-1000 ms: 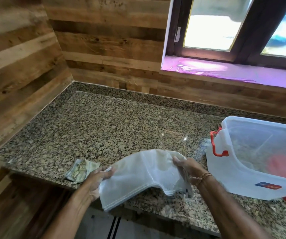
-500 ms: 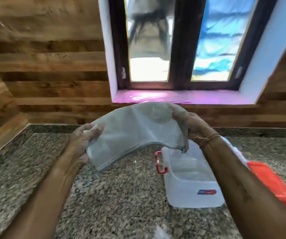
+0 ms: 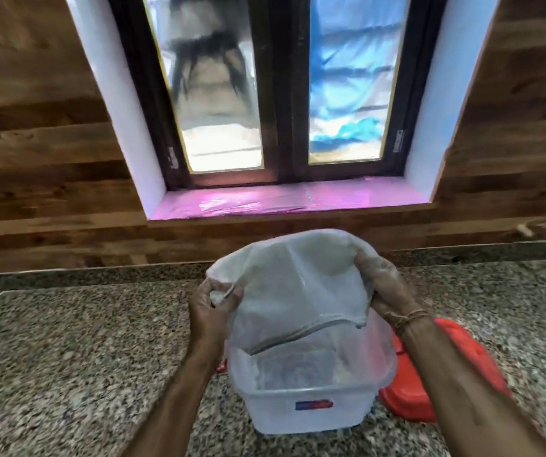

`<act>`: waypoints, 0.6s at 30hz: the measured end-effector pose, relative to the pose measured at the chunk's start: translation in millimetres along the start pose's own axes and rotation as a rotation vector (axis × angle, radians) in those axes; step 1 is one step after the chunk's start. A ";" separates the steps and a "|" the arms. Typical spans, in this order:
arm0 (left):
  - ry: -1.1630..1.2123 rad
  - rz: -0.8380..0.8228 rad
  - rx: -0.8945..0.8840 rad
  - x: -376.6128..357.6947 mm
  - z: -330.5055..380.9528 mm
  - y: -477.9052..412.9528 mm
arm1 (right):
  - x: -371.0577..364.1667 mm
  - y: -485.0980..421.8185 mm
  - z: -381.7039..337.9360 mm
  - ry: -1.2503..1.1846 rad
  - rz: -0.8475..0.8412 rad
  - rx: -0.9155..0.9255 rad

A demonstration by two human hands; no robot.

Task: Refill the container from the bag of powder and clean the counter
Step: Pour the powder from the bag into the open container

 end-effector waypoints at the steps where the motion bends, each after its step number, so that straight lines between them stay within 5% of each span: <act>1: -0.058 -0.007 -0.012 8.2 -6.4 2.8 | -2.5 2.8 6.4 -0.010 -0.021 0.010; 10: -0.265 -0.210 0.050 28.2 -21.1 27.6 | 9.4 -6.7 18.4 -0.020 -0.139 0.031; 15: -0.830 -0.286 0.006 9.8 -34.5 47.4 | 3.6 -9.7 15.5 -0.104 -0.151 0.035; 18: -0.724 -0.369 0.032 21.0 -29.5 42.1 | -1.1 -5.5 12.2 -0.135 -0.137 0.028</act>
Point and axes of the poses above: each hand's wrist, its own y-axis away from the middle knuckle, its own x-axis out of the back of the hand, z = x × y, the point moved 1 cm from there along -y, towards the middle knuckle, and after that the axes turned 4 degrees about -x, right-handed, at the moved point
